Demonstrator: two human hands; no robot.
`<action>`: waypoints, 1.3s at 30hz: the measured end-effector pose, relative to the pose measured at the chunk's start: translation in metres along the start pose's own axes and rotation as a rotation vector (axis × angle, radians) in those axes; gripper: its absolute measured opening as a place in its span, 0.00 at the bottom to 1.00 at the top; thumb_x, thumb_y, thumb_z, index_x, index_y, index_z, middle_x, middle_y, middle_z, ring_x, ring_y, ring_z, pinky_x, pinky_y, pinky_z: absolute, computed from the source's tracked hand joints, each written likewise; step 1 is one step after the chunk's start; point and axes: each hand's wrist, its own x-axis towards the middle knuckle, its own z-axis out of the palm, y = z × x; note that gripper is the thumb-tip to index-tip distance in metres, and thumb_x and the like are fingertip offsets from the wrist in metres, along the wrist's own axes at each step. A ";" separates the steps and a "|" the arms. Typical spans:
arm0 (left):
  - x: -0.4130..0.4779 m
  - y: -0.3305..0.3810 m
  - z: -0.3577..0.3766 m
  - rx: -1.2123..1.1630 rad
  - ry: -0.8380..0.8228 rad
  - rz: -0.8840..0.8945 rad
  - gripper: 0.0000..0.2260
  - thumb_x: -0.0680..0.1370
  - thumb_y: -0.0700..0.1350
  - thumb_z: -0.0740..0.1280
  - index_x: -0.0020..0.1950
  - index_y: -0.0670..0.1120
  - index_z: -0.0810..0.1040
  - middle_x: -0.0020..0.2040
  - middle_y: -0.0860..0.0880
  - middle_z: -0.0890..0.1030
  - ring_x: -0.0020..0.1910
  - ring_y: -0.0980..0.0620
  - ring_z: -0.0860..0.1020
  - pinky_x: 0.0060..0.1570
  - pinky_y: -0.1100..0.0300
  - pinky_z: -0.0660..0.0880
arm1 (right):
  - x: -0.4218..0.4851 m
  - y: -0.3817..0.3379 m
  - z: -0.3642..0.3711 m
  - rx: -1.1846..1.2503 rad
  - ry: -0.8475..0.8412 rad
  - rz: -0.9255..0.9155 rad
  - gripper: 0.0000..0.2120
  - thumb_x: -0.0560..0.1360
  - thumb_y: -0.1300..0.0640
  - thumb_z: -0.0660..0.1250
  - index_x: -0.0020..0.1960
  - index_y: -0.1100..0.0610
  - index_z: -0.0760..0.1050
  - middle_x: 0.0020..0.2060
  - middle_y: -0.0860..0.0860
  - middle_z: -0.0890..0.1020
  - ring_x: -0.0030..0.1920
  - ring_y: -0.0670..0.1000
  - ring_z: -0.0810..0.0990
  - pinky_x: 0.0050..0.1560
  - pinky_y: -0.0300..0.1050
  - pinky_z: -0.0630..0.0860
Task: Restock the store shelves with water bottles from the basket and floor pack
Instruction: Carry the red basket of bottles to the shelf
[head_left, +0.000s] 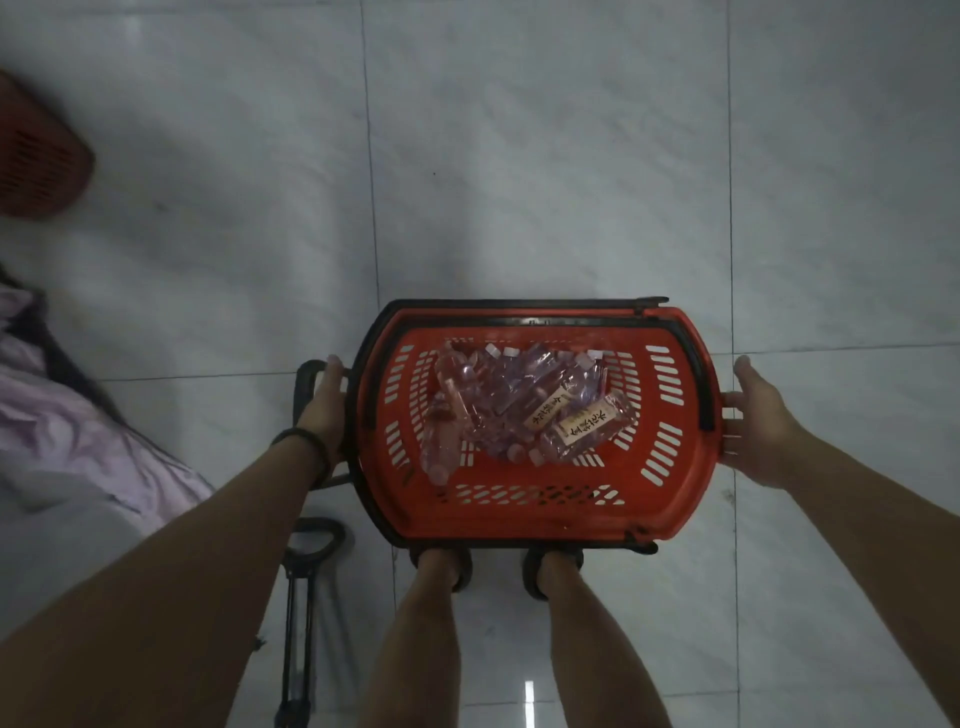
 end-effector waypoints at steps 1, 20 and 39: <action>-0.010 -0.002 -0.006 -0.014 0.001 0.013 0.35 0.82 0.72 0.48 0.46 0.44 0.80 0.31 0.46 0.86 0.44 0.43 0.81 0.51 0.49 0.79 | -0.010 -0.002 0.001 -0.019 -0.007 -0.021 0.41 0.83 0.28 0.47 0.77 0.60 0.69 0.51 0.57 0.81 0.57 0.64 0.80 0.60 0.61 0.75; -0.368 0.107 -0.262 -0.441 -0.021 0.215 0.35 0.83 0.71 0.49 0.41 0.42 0.78 0.25 0.45 0.80 0.19 0.49 0.78 0.23 0.63 0.76 | -0.431 -0.136 0.042 -0.007 -0.051 -0.283 0.50 0.78 0.22 0.47 0.77 0.64 0.69 0.69 0.65 0.78 0.68 0.69 0.77 0.74 0.68 0.68; -0.388 0.361 -0.425 -0.678 0.396 0.401 0.27 0.84 0.64 0.57 0.44 0.45 0.85 0.35 0.44 0.82 0.39 0.45 0.75 0.43 0.55 0.72 | -0.563 -0.492 0.273 -0.342 -0.282 -0.429 0.42 0.79 0.25 0.55 0.70 0.62 0.72 0.55 0.62 0.81 0.56 0.64 0.80 0.58 0.62 0.75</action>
